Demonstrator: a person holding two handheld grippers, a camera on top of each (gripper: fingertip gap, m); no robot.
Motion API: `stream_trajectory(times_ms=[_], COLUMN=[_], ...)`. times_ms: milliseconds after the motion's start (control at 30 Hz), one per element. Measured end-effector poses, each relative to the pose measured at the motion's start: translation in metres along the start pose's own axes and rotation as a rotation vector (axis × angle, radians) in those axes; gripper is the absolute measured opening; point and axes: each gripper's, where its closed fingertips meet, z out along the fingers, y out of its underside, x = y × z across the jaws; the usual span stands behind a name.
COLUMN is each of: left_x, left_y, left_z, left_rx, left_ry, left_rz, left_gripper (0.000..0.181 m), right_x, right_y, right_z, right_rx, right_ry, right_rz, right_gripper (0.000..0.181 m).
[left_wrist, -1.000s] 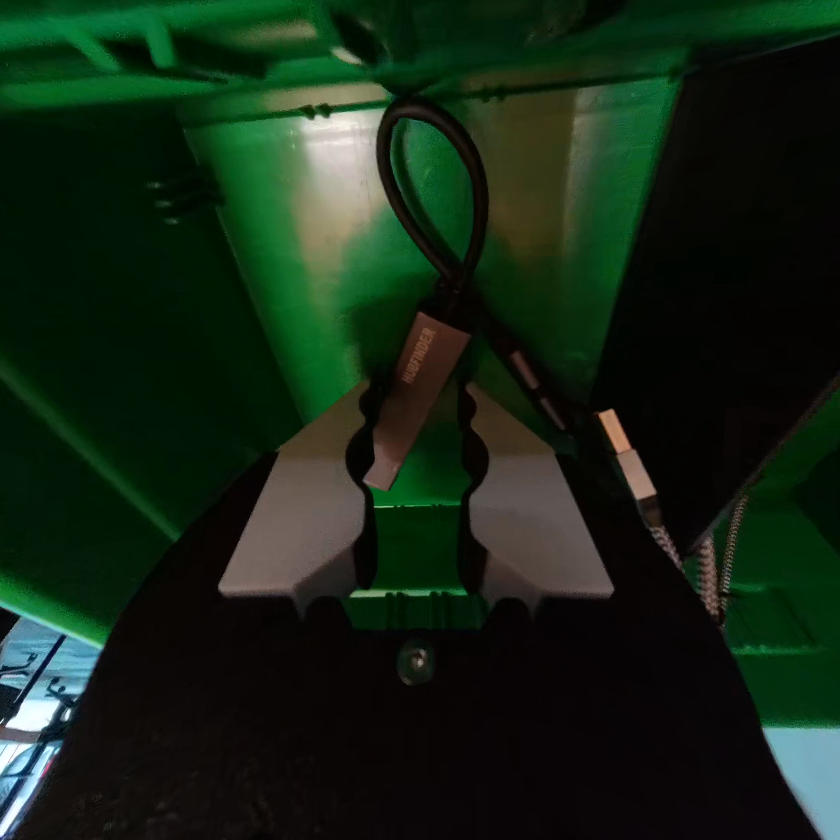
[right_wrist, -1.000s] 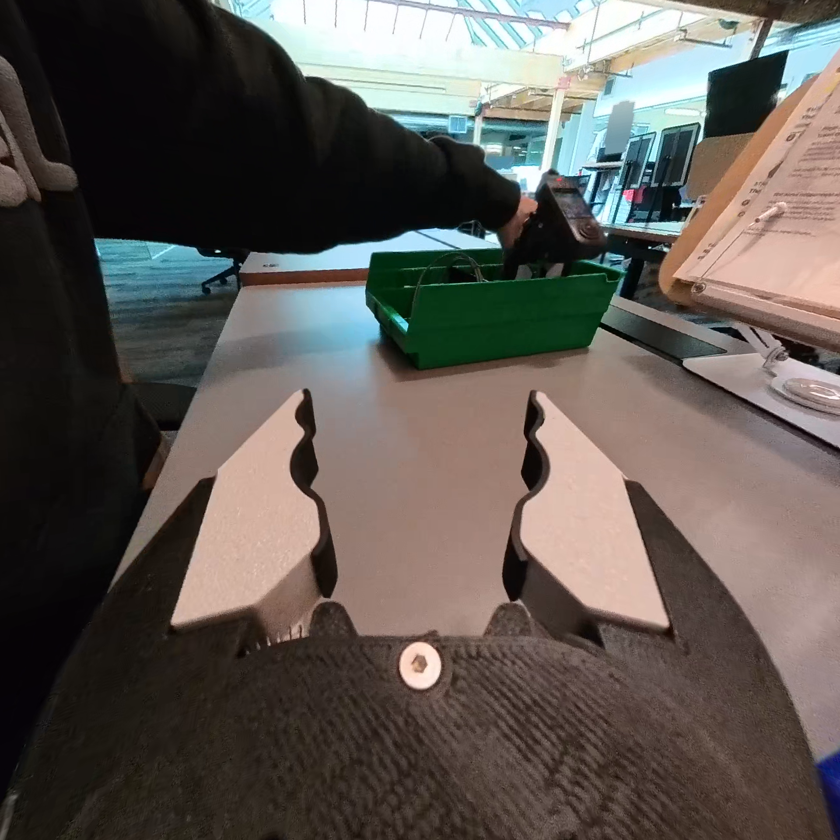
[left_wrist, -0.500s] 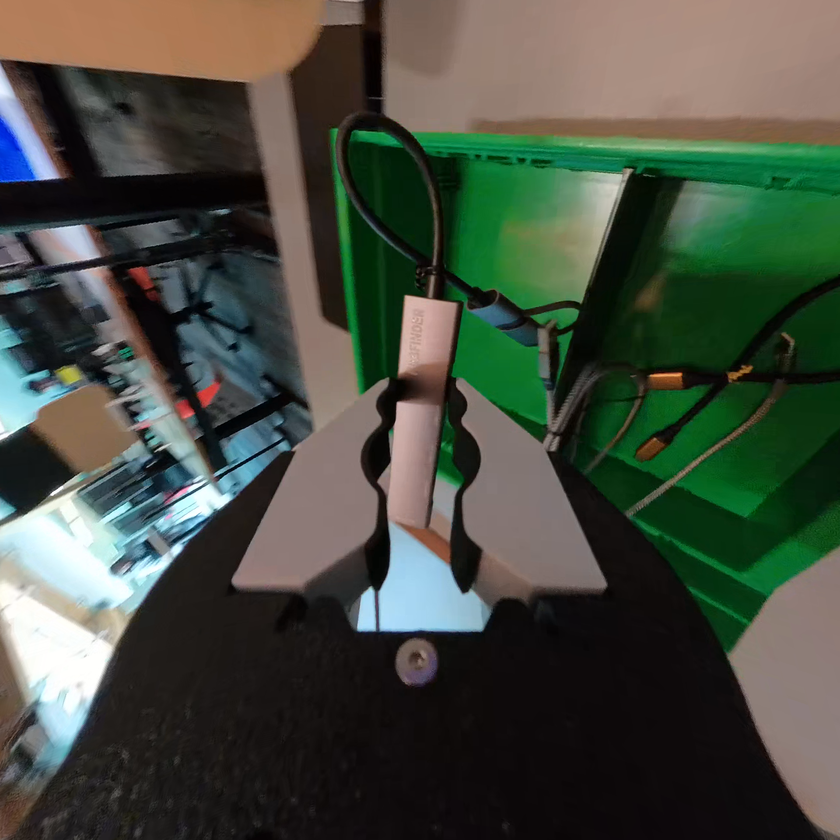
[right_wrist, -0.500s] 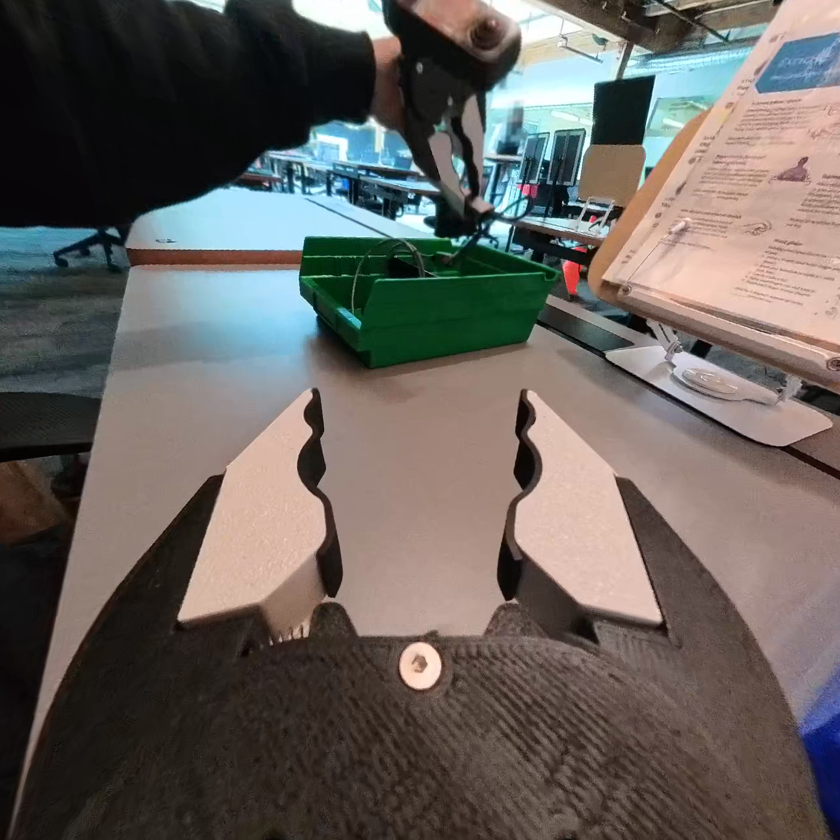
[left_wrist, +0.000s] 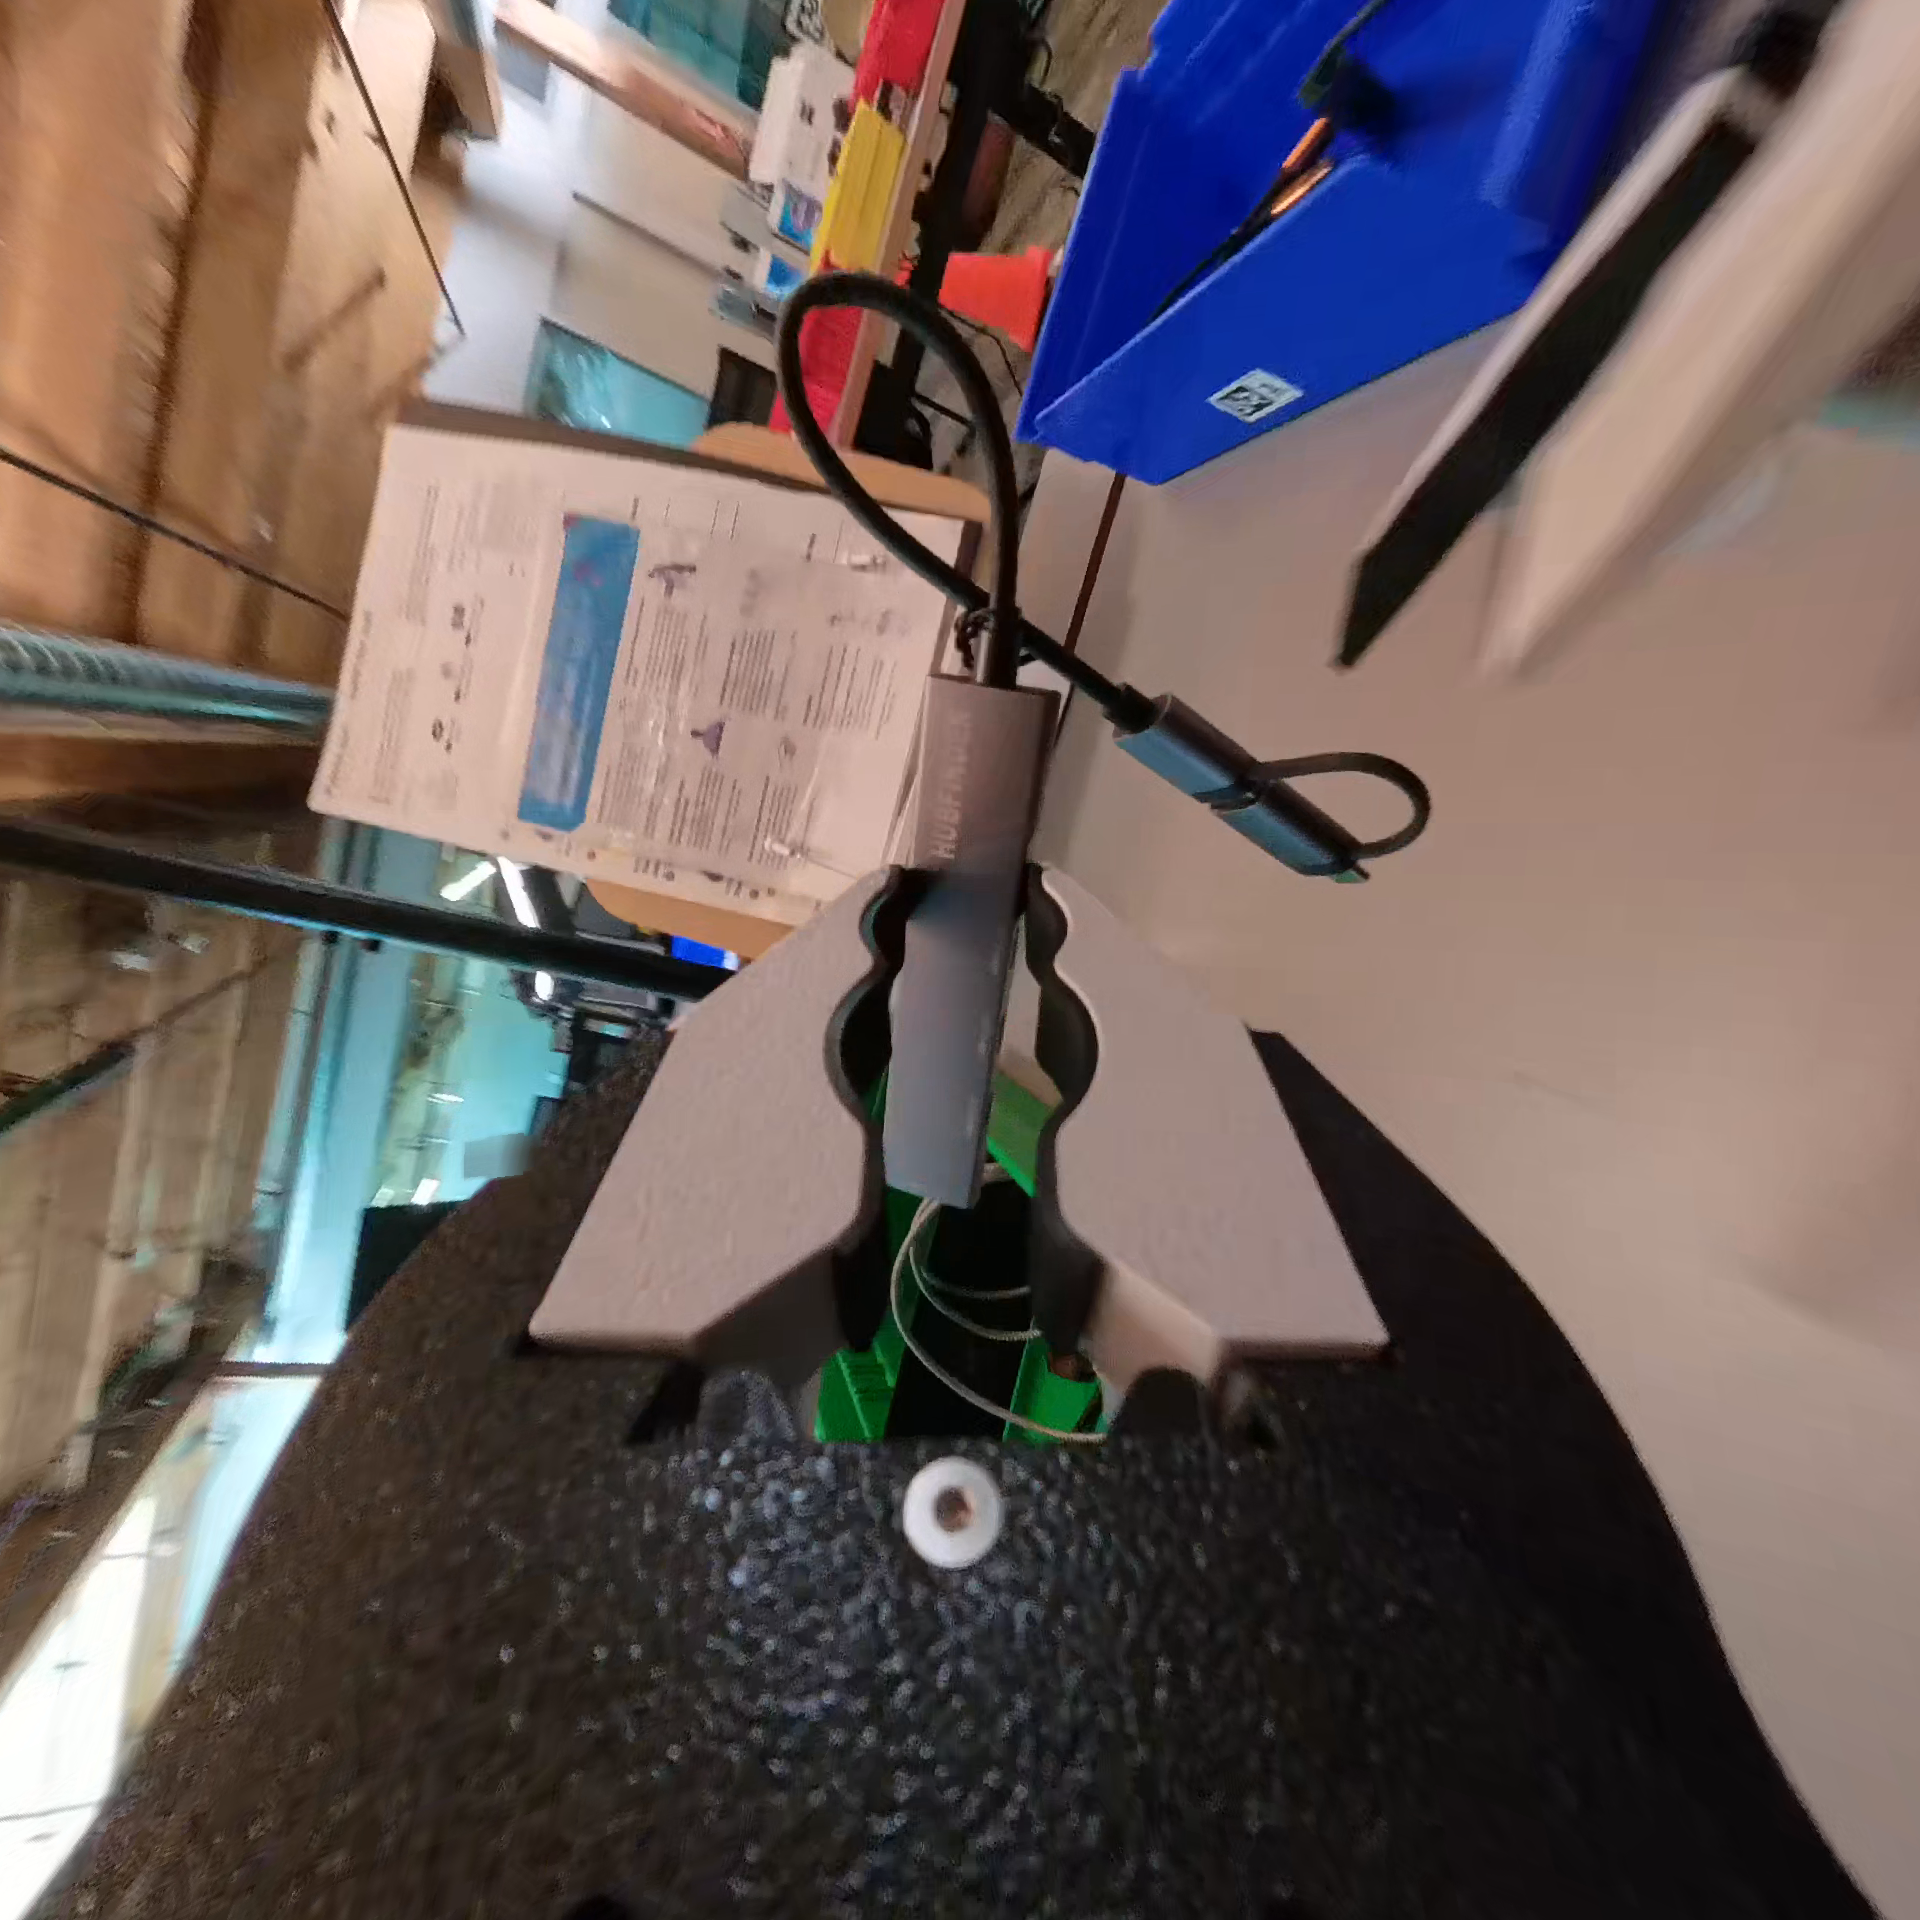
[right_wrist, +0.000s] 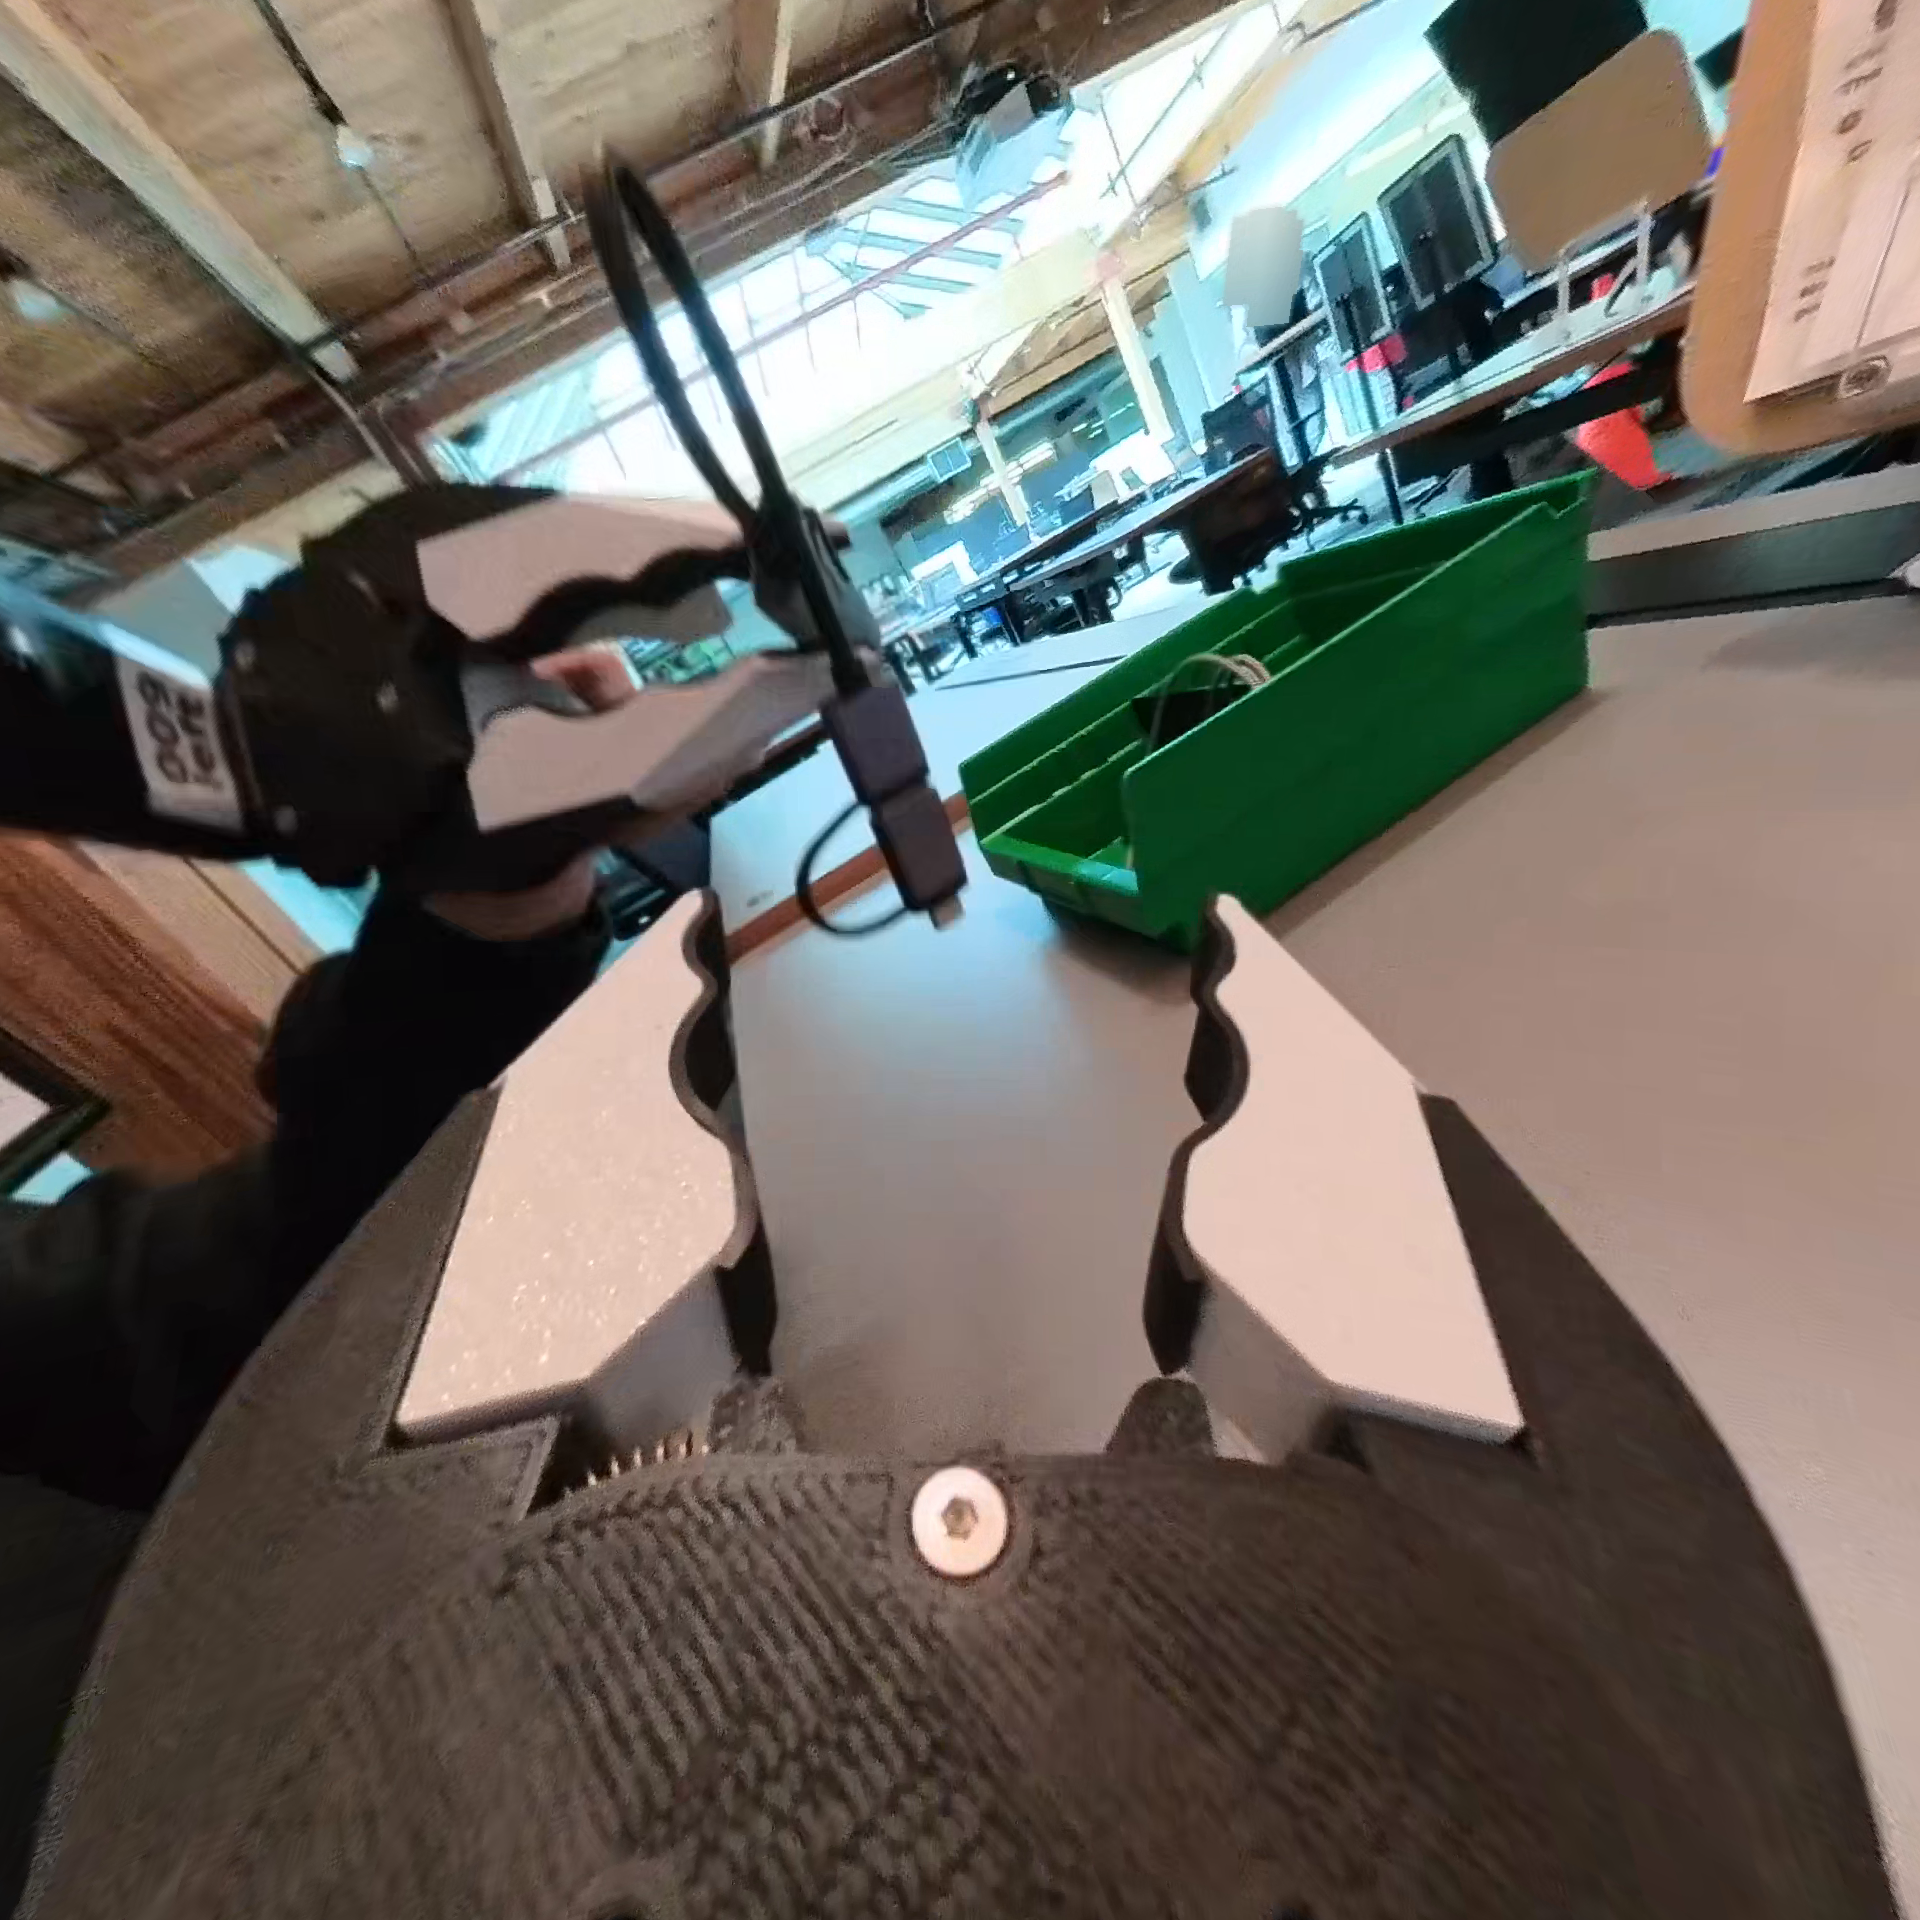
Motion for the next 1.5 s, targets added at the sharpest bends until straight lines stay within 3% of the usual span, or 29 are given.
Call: stream_trajectory(times_ms=[33,200,300,367,467,533,600,667,733,800,900,1033,1200,1300,1333,1400,1433,1500], left_x=[0.014,0.061,0.065,0.068,0.073,0.063,0.039,0.014,0.015,0.032,0.049,0.064,0.068,0.067,0.068,0.067,0.066,0.068], left_y=[-0.004,-0.01,-0.017,-0.022,-0.021,-0.025,-0.024,-0.008,0.005,0.011,-0.004,-0.018,-0.019,-0.019,-0.017,-0.011,-0.006,0.001], left_z=[-0.002,-0.007,-0.011,-0.01,-0.006,-0.008,-0.017,-0.023,-0.019,-0.01,-0.006,0.001,0.009,0.008,0.01,0.011,0.012,0.013], left_rx=[0.002,-0.037,-0.01,0.013,0.033,0.106,0.192,0.253,0.287,0.267,0.341,0.376,0.394,0.453,0.447,0.448,0.442,0.423], left_ry=[-0.026,-0.045,-0.029,0.0,0.037,0.026,-0.003,-0.032,0.072,0.278,0.554,0.704,0.726,0.79,0.793,0.816,0.819,0.837], left_rz=[0.035,0.23,0.245,0.24,0.229,0.029,-0.342,-0.741,-1.055,-1.32,-1.606,-1.751,-1.869,-1.944,-1.975,-2.065,-2.112,-2.161], left_gripper=[0.02,0.02,0.02,0.02,0.021,0.031,0.051,0.051,0.054,0.06,0.06,0.049,0.011,0.006,0.006,0.005,0.006,0.006], right_x=[-0.004,-0.018,-0.022,-0.032,-0.026,-0.018,-0.004,0.009,0.018,0.021,0.017,0.014,0.005,0.002,0.007,0.027,0.033,0.028], right_y=[0.0,0.008,0.007,0.007,0.012,-0.001,-0.015,-0.022,-0.023,-0.021,-0.014,-0.002,0.01,0.011,0.012,0.003,-0.006,-0.025], right_z=[0.001,0.005,0.004,0.002,0.001,-0.004,-0.014,-0.023,-0.028,-0.027,-0.021,-0.013,-0.009,-0.01,-0.011,-0.019,-0.027,-0.046], right_rx=[0.015,-0.016,0.004,0.014,-0.017,0.063,0.167,0.233,0.269,0.27,0.237,0.177,0.082,0.057,0.044,0.087,0.126,0.201], right_ry=[-0.006,-0.035,-0.07,-0.147,-0.156,-0.18,-0.225,-0.293,-0.322,-0.337,-0.359,-0.347,-0.334,-0.323,-0.283,-0.132,-0.069,-0.003], right_rz=[0.01,-0.016,-0.031,-0.019,0.006,0.19,0.443,0.665,0.778,0.825,0.84,0.807,0.651,0.463,0.353,0.069,-0.094,-0.443], right_gripper=[0.088,0.075,0.029,0.009,0.008,0.008,0.008,0.008,0.008,0.008,0.008,0.008,0.008,0.009,0.019,0.073,0.092,0.097])
